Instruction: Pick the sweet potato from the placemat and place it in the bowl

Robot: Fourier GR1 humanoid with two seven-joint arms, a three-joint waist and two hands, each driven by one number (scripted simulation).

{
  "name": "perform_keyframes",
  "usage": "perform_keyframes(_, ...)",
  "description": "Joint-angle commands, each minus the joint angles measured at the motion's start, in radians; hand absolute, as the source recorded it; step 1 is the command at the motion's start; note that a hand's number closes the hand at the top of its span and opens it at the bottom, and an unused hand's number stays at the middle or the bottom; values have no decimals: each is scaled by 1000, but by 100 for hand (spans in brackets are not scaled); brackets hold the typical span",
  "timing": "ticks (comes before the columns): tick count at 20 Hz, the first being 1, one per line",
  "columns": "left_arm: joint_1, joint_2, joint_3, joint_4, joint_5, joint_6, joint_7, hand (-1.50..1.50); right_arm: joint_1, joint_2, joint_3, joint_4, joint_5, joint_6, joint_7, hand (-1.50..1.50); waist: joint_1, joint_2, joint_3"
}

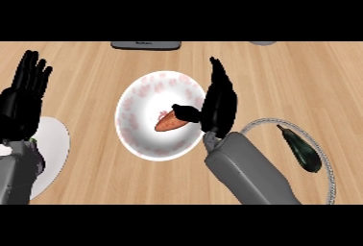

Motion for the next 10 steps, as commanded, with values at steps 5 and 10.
perform_keyframes(5,25,18,24,-30,2,12,32,0,167,5,-69,-126,137,-259,73,-150,-40,-11,0)
perform_keyframes(10,53,19,44,-3,7,1,-1,0,433,-113,-98,-426,71,-225,-34,-150,-53,-10,0)
